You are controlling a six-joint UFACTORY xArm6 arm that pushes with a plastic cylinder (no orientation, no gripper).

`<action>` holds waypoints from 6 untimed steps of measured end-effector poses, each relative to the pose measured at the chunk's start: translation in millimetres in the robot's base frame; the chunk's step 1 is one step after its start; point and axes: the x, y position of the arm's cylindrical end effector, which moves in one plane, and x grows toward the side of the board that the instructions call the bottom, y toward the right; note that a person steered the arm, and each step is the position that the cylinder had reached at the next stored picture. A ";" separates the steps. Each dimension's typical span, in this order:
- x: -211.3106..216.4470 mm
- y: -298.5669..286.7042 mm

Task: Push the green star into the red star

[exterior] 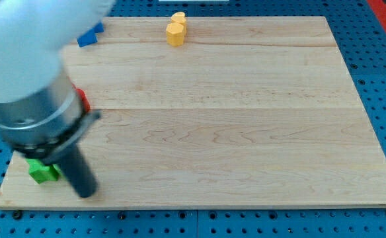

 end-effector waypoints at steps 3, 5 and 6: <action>-56.7 -33.1; -29.4 -80.5; -85.4 -75.0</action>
